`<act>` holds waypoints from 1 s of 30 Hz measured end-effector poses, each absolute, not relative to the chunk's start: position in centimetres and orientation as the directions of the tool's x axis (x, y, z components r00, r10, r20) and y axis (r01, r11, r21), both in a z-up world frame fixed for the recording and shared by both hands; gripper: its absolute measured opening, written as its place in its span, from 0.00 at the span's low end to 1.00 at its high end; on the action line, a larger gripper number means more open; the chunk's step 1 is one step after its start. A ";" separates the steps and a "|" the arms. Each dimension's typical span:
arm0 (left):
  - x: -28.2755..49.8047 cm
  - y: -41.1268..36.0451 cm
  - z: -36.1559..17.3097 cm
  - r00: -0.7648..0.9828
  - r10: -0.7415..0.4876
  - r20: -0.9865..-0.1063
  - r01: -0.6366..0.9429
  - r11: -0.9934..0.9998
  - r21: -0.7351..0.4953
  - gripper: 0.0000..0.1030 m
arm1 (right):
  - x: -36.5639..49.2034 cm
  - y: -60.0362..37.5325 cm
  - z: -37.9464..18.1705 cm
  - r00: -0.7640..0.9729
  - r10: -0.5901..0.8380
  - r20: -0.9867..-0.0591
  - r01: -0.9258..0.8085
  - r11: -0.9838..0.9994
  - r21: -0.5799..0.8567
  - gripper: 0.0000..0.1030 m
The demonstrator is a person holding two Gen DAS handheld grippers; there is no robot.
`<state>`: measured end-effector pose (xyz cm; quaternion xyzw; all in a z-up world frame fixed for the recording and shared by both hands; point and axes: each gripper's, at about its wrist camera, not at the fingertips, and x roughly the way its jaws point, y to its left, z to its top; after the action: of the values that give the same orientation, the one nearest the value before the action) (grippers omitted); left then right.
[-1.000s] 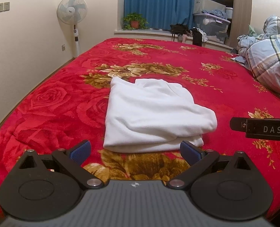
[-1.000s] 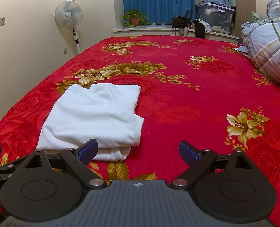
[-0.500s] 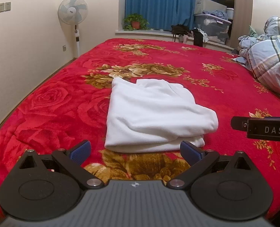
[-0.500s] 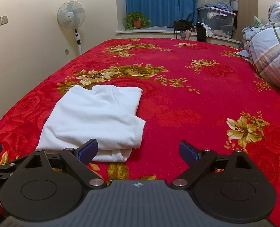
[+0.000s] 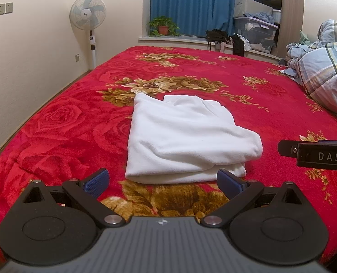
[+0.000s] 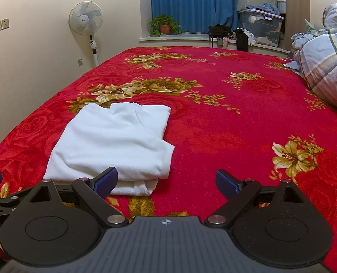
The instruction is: Fold small clothes
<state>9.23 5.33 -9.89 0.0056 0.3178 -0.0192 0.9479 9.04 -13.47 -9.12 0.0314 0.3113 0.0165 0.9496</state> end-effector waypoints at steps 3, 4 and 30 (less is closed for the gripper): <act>9.2 5.3 -9.9 0.798 -0.032 -0.602 0.040 0.999 0.000 0.98 | 9.0 -13.5 -9.1 0.806 0.050 -0.589 -0.012 0.998 0.069 0.90; 9.2 5.3 -9.9 0.798 -0.033 -0.601 0.041 0.999 0.000 0.98 | 9.0 -13.5 -9.1 0.807 0.050 -0.589 -0.012 0.998 0.068 0.90; 9.4 5.2 -9.7 0.803 -0.044 -0.594 0.055 0.998 0.001 0.98 | 9.0 -13.5 -9.1 0.809 0.049 -0.585 -0.013 0.998 0.066 0.90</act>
<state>9.39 5.20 -9.74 0.0090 0.3125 -0.0260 0.9495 9.04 -13.47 -9.13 0.0293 0.3082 0.0165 0.9507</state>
